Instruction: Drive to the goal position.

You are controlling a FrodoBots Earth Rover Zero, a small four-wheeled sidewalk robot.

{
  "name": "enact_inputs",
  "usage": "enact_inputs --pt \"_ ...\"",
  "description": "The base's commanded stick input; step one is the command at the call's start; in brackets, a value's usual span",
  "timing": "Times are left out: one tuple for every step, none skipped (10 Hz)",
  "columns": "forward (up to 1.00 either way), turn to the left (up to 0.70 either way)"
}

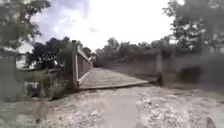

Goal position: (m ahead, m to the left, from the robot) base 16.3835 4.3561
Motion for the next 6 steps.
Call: enact_inputs --pt "0.7 0.0" --pt "0.7 0.0" --pt "0.7 0.35" --pt "0.7 0.35" --pt "0.7 0.35" --pt "0.7 0.05"
